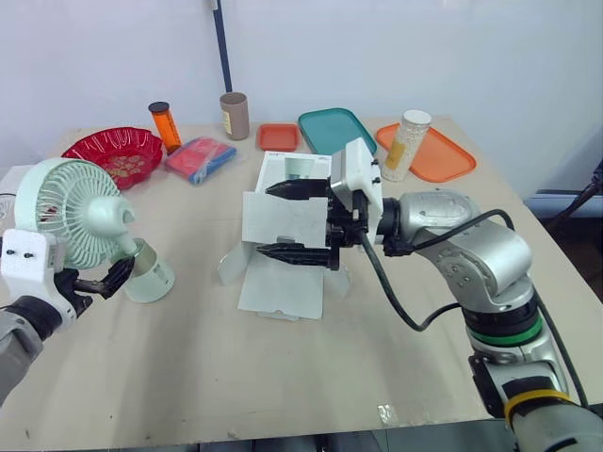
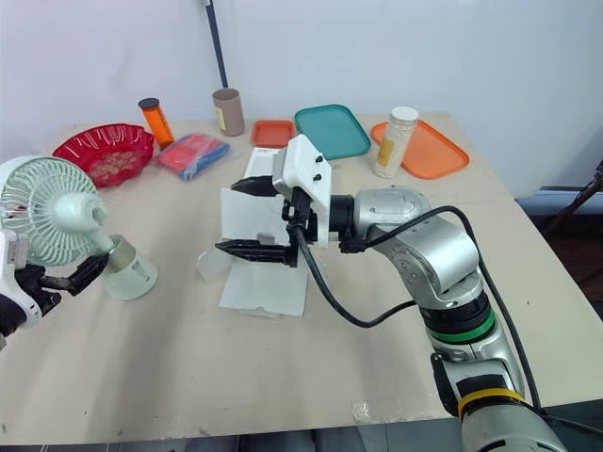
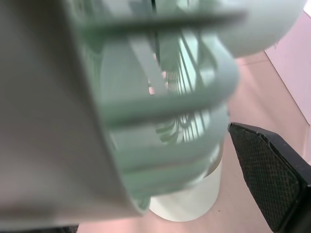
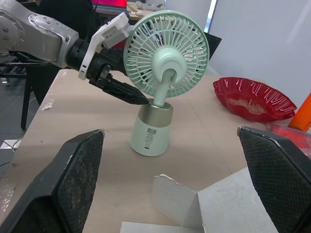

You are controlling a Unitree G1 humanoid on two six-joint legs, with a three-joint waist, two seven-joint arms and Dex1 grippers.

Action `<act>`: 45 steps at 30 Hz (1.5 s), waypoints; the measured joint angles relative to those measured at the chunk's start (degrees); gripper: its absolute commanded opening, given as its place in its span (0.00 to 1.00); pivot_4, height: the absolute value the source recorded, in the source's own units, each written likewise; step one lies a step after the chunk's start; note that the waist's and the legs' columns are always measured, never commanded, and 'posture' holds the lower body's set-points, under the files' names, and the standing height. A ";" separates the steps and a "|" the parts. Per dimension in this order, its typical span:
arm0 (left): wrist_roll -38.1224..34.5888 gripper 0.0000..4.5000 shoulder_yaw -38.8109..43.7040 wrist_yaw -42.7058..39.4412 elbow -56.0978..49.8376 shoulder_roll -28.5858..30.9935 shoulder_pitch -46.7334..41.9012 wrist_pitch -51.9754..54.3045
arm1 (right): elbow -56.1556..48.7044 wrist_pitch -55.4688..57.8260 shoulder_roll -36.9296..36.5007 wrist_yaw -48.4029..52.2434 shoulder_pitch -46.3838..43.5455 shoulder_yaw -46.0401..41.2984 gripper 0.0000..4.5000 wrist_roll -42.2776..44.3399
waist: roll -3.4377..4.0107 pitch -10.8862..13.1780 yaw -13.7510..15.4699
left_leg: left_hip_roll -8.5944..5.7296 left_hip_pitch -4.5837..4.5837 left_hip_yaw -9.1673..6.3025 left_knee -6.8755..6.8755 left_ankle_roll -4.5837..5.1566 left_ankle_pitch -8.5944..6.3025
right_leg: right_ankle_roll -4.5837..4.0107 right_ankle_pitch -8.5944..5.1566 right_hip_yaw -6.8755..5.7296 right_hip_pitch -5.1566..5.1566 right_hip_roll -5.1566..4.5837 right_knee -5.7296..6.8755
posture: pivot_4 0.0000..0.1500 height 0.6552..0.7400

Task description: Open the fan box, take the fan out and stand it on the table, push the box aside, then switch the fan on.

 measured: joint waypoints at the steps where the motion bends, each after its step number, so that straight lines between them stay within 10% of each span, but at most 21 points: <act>1: -0.06 0.99 0.37 0.15 -0.58 -0.35 0.34 0.00 | 0.00 0.00 -0.02 0.01 0.01 0.00 1.00 0.00 | 0.00 0.00 0.00 | 0.00 0.00 0.01 0.00 0.00 0.00 | 0.00 0.00 0.01 -0.01 0.00 0.00 | 1.00 1.00; 45: -11.37 0.99 10.49 5.30 -11.08 -10.82 21.43 -4.51 | -0.01 -0.01 0.35 1.74 0.56 0.04 1.00 0.05 | -0.03 0.00 0.00 | 0.02 0.00 0.03 -0.03 -0.02 -0.01 | -0.04 -0.03 0.03 -0.01 0.02 -0.04 | 1.00 1.00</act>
